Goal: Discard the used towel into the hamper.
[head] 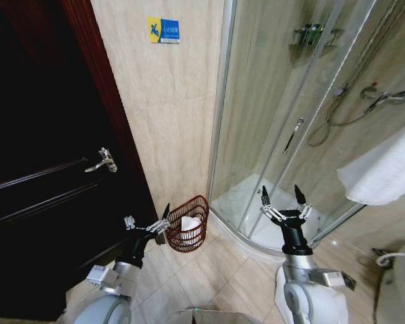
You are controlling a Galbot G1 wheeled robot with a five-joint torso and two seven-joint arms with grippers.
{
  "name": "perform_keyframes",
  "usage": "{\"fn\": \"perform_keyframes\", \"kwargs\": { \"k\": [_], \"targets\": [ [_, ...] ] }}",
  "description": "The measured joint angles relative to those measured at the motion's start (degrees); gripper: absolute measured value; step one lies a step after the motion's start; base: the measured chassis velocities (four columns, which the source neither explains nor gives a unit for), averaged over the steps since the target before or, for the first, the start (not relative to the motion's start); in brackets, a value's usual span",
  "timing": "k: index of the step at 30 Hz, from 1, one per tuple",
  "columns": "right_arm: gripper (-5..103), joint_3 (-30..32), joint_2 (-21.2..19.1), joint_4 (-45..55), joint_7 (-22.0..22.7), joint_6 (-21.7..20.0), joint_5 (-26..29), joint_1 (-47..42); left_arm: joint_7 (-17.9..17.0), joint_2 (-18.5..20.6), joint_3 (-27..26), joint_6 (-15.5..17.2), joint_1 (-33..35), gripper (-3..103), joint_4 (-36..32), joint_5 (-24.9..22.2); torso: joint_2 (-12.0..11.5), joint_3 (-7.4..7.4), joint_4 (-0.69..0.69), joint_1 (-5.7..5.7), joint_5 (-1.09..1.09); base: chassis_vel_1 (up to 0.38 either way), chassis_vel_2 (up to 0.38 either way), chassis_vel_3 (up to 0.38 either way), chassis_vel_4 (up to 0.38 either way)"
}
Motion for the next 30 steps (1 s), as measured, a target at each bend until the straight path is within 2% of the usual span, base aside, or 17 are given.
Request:
{"fn": "perform_keyframes", "kwargs": {
  "k": [4,8,13,17,22,30],
  "targets": [
    [100,2.8,-0.8,2.9,0.2,1.3,0.2,-1.9,0.0,0.0,0.0,0.0,0.0,100,0.0,0.0,0.0,0.00,0.00,0.00,0.00,0.000,0.000,0.000,0.000],
    [100,7.4,-1.4,6.0,0.5,1.5,3.1,-4.0,0.0,0.0,0.0,0.0,0.0,100,0.1,0.0,0.0,0.00,0.00,0.00,0.00,0.000,0.000,0.000,0.000],
    [100,16.1,-1.7,9.5,0.5,1.6,9.1,-5.7,0.0,0.0,0.0,0.0,-0.1,100,0.1,-0.1,0.0,0.00,0.00,0.00,0.01,0.000,0.000,0.000,0.000],
    [100,18.9,-1.9,9.9,0.5,1.9,11.1,-5.4,0.0,0.0,-0.1,0.0,-0.1,100,0.1,-0.1,0.0,0.00,0.00,0.00,0.00,0.000,0.000,0.000,0.000],
    [100,20.0,-2.0,9.7,0.5,1.9,11.8,-5.0,0.0,0.0,-0.1,0.0,-0.1,100,0.1,-0.1,0.0,0.00,0.00,0.00,-0.01,-0.005,-0.015,0.009,0.009],
    [100,18.9,-1.7,8.8,1.3,0.3,9.0,-1.8,0.0,0.0,-0.1,0.0,-0.1,100,0.2,-0.1,0.0,0.00,0.01,0.00,0.01,-0.114,-0.126,0.121,0.119]
  ]
}}
